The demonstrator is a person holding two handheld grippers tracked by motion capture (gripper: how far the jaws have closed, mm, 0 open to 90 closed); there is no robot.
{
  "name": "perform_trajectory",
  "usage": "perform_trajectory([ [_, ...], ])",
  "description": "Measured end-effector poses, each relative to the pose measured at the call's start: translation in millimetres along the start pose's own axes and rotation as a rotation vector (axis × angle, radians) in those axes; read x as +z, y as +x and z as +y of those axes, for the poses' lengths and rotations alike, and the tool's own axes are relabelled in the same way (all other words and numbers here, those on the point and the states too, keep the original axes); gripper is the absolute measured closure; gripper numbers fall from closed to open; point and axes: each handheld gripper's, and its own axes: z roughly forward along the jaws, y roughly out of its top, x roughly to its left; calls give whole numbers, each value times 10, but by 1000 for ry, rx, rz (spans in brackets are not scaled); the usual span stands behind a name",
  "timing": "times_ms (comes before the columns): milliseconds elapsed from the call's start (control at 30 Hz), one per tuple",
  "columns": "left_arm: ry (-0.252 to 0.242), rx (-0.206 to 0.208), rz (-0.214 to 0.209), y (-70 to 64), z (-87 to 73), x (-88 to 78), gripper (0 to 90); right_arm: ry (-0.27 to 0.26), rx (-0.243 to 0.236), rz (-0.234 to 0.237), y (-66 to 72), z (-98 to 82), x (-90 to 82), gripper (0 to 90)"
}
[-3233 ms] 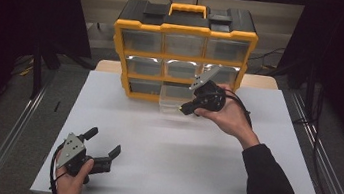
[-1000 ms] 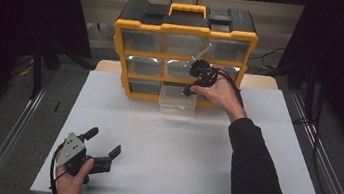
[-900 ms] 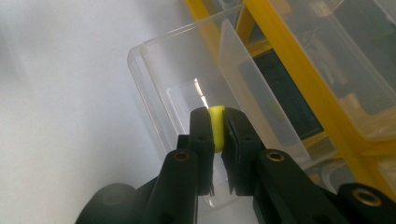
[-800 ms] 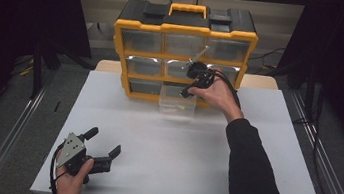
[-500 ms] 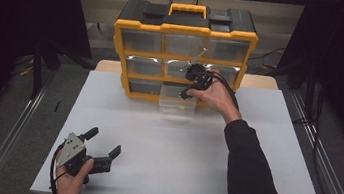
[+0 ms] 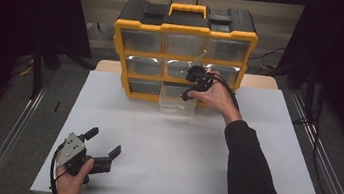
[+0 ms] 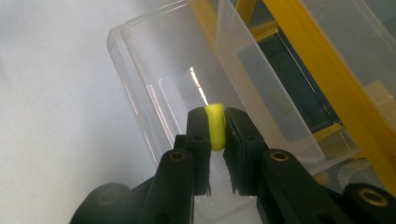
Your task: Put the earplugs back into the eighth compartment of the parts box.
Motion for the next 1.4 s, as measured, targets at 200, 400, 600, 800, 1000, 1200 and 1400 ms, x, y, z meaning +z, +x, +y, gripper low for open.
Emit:
perform_trajectory([
  [200,0,-1,1,-3,-1,2,20,-26,28,-29,-10,-9,-28,580],
  [400,1,3,-1,-3,-1,2,20,-69,54,-54,-10,-8,-86,297],
  [600,2,4,1,-3,-2,3,20,-106,66,-64,9,-68,-127,166],
  [800,2,6,2,-3,0,1,21,-138,84,-87,23,-179,-183,103],
  [1000,-2,2,2,-11,-2,5,21,-181,126,-82,51,-329,-246,51],
  [1200,7,17,4,-7,0,8,20,-231,164,-75,88,-485,-258,56],
  [1400,7,14,7,-2,-2,7,20,-306,181,-121,174,-618,-272,51],
])
